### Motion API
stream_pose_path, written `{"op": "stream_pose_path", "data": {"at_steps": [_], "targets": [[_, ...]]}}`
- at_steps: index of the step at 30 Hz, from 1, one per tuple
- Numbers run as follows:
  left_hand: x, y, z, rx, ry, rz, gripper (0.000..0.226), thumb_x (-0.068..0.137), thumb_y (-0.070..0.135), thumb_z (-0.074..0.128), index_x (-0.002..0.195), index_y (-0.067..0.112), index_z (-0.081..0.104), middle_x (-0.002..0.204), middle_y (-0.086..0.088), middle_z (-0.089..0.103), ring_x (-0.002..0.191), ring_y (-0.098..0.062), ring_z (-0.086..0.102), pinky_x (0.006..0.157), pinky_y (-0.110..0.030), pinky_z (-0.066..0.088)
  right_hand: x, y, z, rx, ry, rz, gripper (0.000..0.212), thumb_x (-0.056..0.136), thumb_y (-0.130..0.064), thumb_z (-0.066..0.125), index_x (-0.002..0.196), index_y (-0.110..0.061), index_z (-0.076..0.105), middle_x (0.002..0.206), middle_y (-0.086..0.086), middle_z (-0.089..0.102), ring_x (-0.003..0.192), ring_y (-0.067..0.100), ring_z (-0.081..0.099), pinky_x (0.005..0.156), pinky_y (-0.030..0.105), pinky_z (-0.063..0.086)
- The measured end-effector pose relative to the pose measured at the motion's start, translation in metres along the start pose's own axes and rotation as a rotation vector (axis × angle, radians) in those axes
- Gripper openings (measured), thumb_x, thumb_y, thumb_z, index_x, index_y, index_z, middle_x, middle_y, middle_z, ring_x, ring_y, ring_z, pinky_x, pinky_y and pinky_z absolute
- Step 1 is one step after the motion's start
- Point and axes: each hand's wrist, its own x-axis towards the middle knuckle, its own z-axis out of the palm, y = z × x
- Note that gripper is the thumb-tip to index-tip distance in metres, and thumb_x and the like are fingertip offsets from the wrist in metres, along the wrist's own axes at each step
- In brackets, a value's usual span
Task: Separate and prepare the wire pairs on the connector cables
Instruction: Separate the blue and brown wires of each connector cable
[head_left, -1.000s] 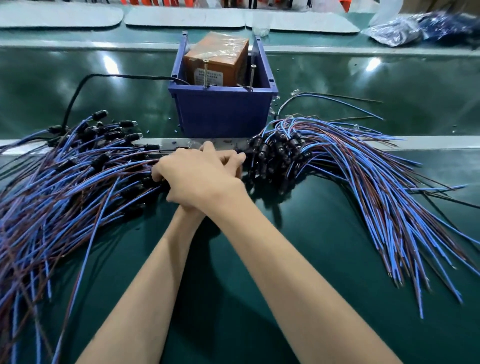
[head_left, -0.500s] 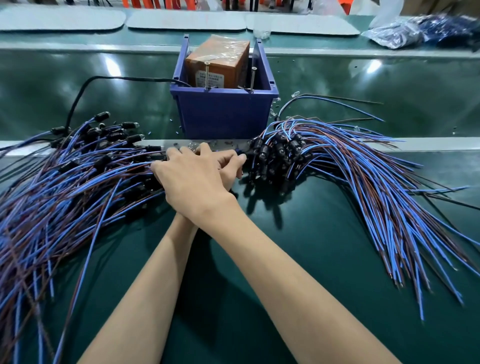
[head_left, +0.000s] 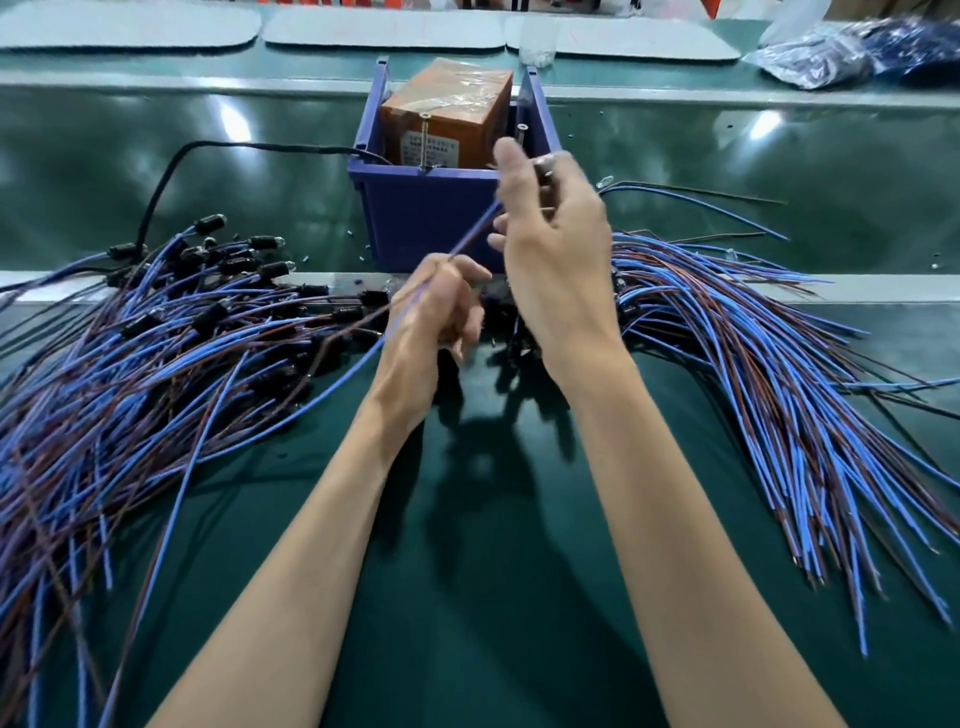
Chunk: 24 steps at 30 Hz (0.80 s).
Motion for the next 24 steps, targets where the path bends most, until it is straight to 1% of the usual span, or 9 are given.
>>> {"op": "stream_pose_path", "data": {"at_steps": [2,4,6,9,13,16,20,22,24], "targets": [[0.002,-0.002,-0.001,-0.029,0.049,-0.005,0.099,0.057,0.093,0.044,0.103,0.006,0.051,0.059,-0.004,0.045,0.049,-0.013,0.038,0.048,-0.021,0.032,0.002,0.002,-0.003,0.127,0.064,0.091,0.029,0.102,-0.031,0.044,0.076,-0.019,0.043,0.072,-0.002,0.055,0.074,0.019,0.066,0.079,0.042,0.056],[0.003,-0.004,-0.004,-0.029,0.106,-0.020,0.105,0.052,0.096,0.038,0.104,0.006,0.052,0.054,-0.002,0.046,0.047,-0.012,0.037,0.049,-0.019,0.033,0.005,0.001,-0.007,0.344,0.065,0.141,0.027,0.104,-0.027,0.038,0.080,-0.016,0.042,0.071,0.002,0.055,0.066,0.016,0.065,0.068,0.031,0.057],[0.005,-0.005,-0.005,-0.011,0.148,-0.058,0.094,0.052,0.097,0.030,0.093,0.016,0.056,0.051,0.001,0.047,0.045,-0.013,0.036,0.049,-0.020,0.033,0.007,0.000,-0.011,0.412,0.065,0.145,0.028,0.105,-0.025,0.035,0.080,-0.014,0.041,0.064,0.002,0.046,0.054,0.012,0.051,0.059,0.027,0.055],[0.009,-0.007,-0.005,0.038,0.248,-0.141,0.077,0.075,0.086,0.014,0.076,0.025,0.061,0.042,0.002,0.044,0.038,-0.013,0.036,0.046,-0.023,0.033,0.012,0.005,-0.017,0.204,0.104,0.139,0.031,0.104,-0.029,0.038,0.075,-0.018,0.043,0.057,-0.007,0.038,0.050,0.009,0.036,0.061,0.033,0.041],[0.012,-0.008,-0.005,-0.002,0.311,-0.110,0.039,0.086,0.051,0.049,0.062,0.022,0.057,0.033,0.006,0.037,0.027,-0.010,0.033,0.036,-0.015,0.029,0.017,0.008,-0.027,-0.031,0.119,0.127,0.035,0.099,-0.030,0.048,0.065,-0.024,0.047,0.056,-0.011,0.042,0.058,0.012,0.037,0.069,0.037,0.034],[0.013,-0.007,-0.009,-0.065,0.268,-0.092,0.032,0.081,0.038,0.065,0.052,0.026,0.060,0.039,0.008,0.047,0.031,-0.006,0.038,0.037,-0.014,0.032,0.021,0.009,-0.039,-0.144,0.187,0.104,0.033,0.098,-0.029,0.050,0.065,-0.024,0.047,0.057,-0.012,0.043,0.062,0.012,0.038,0.067,0.031,0.032],[0.010,-0.002,-0.009,-0.135,0.226,-0.062,0.009,0.069,0.032,0.073,0.062,0.027,0.070,0.059,0.007,0.066,0.044,-0.003,0.051,0.047,-0.014,0.042,0.024,0.008,-0.051,-0.172,0.242,0.090,0.033,0.097,-0.028,0.051,0.065,-0.023,0.045,0.056,-0.013,0.041,0.058,0.009,0.037,0.064,0.028,0.033],[0.010,-0.002,-0.008,-0.166,0.226,-0.069,0.003,0.079,0.024,0.067,0.078,0.023,0.068,0.067,0.007,0.069,0.050,-0.002,0.054,0.053,-0.013,0.045,0.025,0.007,-0.051,-0.170,0.216,0.096,0.031,0.097,-0.028,0.051,0.067,-0.021,0.046,0.056,-0.012,0.041,0.058,0.011,0.036,0.065,0.030,0.032],[0.010,-0.003,-0.007,-0.186,0.240,-0.086,0.011,0.094,0.016,0.054,0.087,0.016,0.063,0.069,0.009,0.069,0.054,0.000,0.056,0.057,-0.013,0.046,0.024,0.005,-0.050,-0.163,0.180,0.099,0.030,0.097,-0.028,0.050,0.069,-0.019,0.049,0.056,-0.010,0.041,0.060,0.014,0.037,0.066,0.033,0.032]]}}
